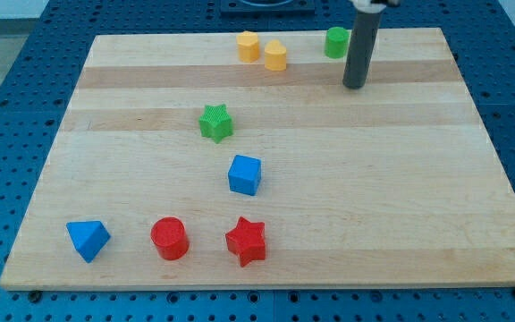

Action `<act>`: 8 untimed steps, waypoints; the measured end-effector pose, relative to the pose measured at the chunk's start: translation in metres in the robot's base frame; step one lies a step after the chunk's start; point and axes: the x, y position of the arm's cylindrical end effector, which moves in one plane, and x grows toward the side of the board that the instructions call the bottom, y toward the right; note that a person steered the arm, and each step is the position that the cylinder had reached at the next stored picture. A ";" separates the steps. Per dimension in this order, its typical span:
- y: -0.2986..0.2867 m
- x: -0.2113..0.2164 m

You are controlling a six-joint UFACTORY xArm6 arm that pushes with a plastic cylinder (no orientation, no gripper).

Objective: Push the green circle diagonally bottom left to the yellow heart

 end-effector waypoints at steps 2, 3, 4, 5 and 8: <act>0.077 -0.035; 0.114 -0.085; 0.085 -0.105; 0.017 -0.095; -0.094 0.037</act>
